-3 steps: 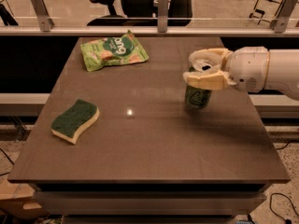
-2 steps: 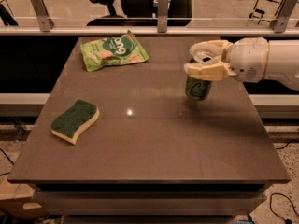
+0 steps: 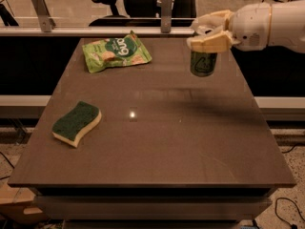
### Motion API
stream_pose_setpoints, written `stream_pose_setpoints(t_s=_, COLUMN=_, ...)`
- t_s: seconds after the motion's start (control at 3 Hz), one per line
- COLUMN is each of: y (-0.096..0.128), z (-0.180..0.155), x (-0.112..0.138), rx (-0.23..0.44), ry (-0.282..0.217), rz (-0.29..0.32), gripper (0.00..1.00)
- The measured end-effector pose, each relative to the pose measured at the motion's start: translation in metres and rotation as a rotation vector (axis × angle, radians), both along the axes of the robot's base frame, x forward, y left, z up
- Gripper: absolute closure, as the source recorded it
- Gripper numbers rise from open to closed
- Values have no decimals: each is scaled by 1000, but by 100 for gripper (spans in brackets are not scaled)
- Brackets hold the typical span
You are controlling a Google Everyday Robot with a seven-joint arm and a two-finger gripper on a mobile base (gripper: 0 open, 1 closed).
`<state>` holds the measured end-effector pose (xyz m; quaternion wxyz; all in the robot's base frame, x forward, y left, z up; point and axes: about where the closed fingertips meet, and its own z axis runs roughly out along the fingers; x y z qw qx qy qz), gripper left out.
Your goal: Move green can near green rice chip bag
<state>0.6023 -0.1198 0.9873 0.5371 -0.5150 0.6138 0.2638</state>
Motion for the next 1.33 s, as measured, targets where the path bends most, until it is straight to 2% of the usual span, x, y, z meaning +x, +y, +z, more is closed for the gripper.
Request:
stream_pose_setpoints(t_s=0.33, y=4, z=6, x=23, rx=-18, ry=8, rz=14, gripper=100)
stream_pose_setpoints(t_s=0.67, y=5, z=5, x=42, rx=-5, ry=12, rz=37, gripper=100)
stream_pose_setpoints(t_s=1.33, y=10, z=-10, x=75, rx=81, ry=9, rz=89, gripper=100)
